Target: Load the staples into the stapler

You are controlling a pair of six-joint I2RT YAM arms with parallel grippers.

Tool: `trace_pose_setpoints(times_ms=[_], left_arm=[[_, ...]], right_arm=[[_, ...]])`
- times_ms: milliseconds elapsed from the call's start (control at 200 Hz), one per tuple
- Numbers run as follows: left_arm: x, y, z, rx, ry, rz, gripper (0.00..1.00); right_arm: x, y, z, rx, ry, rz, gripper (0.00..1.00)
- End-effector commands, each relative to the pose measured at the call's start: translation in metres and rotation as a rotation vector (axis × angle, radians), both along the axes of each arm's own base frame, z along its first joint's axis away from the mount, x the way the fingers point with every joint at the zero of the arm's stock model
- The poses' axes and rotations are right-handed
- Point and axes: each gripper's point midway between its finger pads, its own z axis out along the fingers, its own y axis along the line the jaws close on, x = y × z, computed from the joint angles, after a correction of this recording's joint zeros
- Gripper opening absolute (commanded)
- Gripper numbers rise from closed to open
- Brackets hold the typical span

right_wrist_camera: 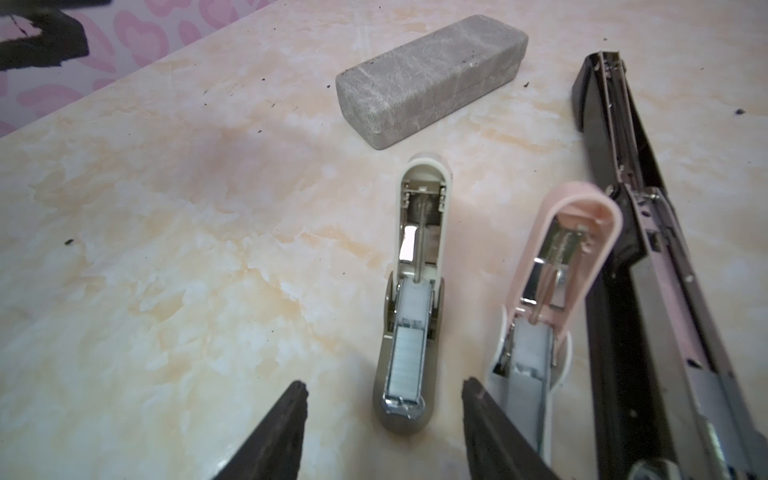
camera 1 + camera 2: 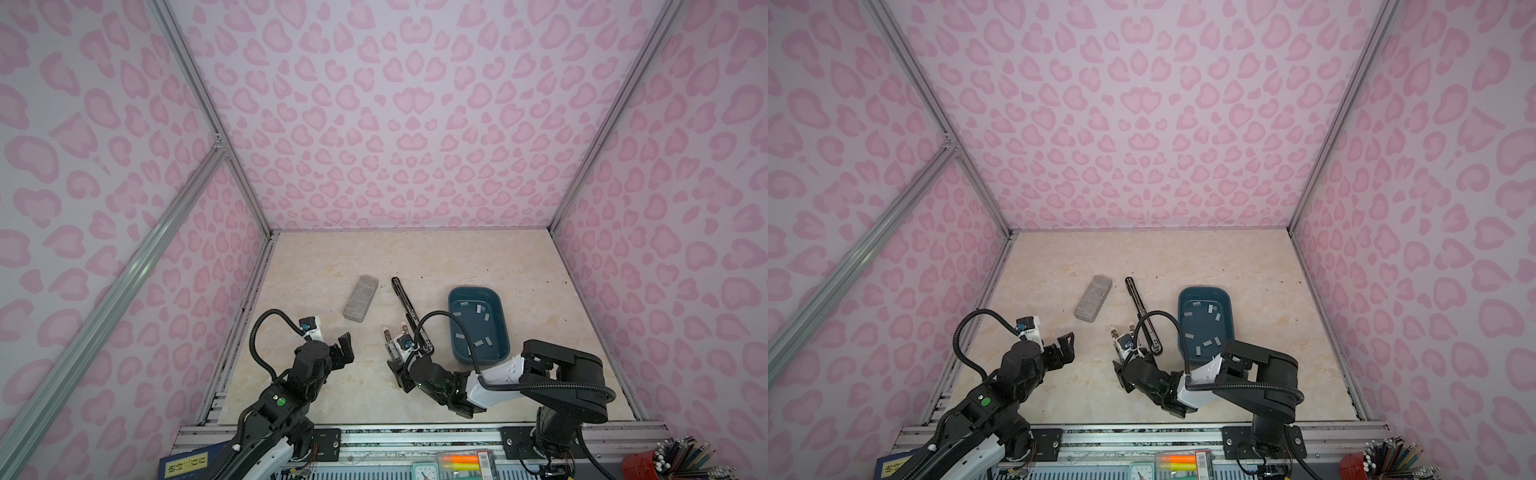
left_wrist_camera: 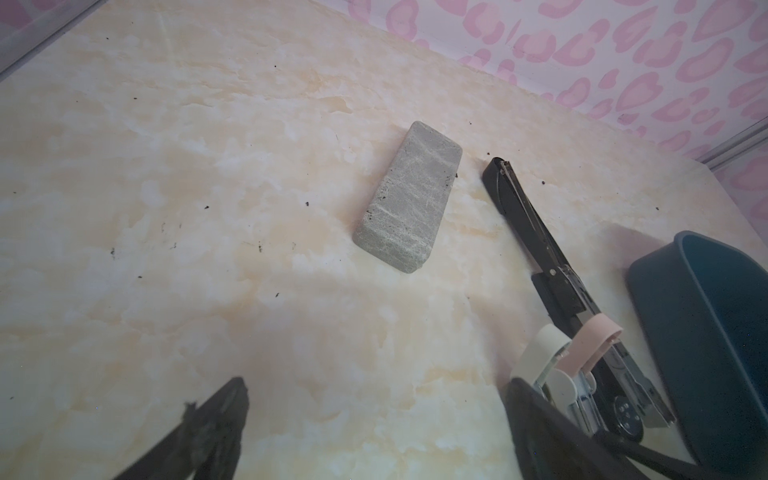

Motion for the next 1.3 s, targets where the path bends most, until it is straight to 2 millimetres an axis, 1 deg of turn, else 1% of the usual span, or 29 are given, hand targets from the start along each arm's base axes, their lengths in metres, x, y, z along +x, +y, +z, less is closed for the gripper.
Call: trace_pose_setpoints(times_ms=[0, 40, 125, 175, 325, 420, 575, 685, 755, 910, 1095, 1195, 1295], left_arm=[[0.002, 0.001, 0.006, -0.008, -0.013, 0.014, 0.98], [0.002, 0.001, 0.005, -0.006, -0.011, 0.014, 0.98], [0.003, 0.0, 0.006, -0.006, -0.01, 0.012, 0.98], [0.002, 0.001, 0.005, -0.004, -0.007, 0.013, 0.98], [0.002, 0.001, 0.005, -0.005, -0.008, 0.013, 0.98], [0.002, 0.0, 0.005, -0.006, -0.009, 0.01, 0.97], [0.002, 0.0, 0.005, -0.006, -0.009, 0.008, 0.97], [0.003, 0.0, 0.006, -0.005, -0.011, 0.01, 0.98], [0.003, 0.0, 0.006, -0.007, -0.011, 0.01, 0.98], [0.003, 0.0, 0.006, -0.005, -0.012, 0.008, 0.97], [0.003, -0.001, 0.007, -0.007, -0.014, 0.008, 0.97], [0.003, -0.001, 0.006, -0.007, -0.013, 0.006, 0.98], [0.003, -0.001, 0.006, -0.008, -0.014, 0.007, 0.98]], right_arm=[[-0.001, 0.008, -0.005, -0.01, 0.004, 0.016, 0.58], [-0.001, 0.01, -0.009, -0.014, 0.008, 0.018, 0.58], [0.001, 0.012, -0.012, -0.001, 0.003, 0.013, 0.58], [0.002, 0.01, -0.014, 0.0, -0.001, -0.002, 0.58], [0.004, 0.001, -0.012, 0.015, -0.013, -0.033, 0.61], [0.006, -0.003, -0.013, 0.004, -0.013, -0.056, 0.6], [0.006, -0.003, -0.018, -0.016, -0.007, -0.06, 0.61], [0.007, 0.0, -0.026, -0.043, 0.009, -0.059, 0.57], [0.008, 0.0, -0.031, -0.062, 0.022, -0.069, 0.52], [0.012, -0.001, -0.043, -0.107, 0.054, -0.097, 0.46], [0.017, -0.007, -0.05, -0.12, 0.078, -0.124, 0.42], [0.019, -0.009, -0.053, -0.128, 0.092, -0.133, 0.39], [0.019, -0.009, -0.055, -0.137, 0.101, -0.132, 0.38]])
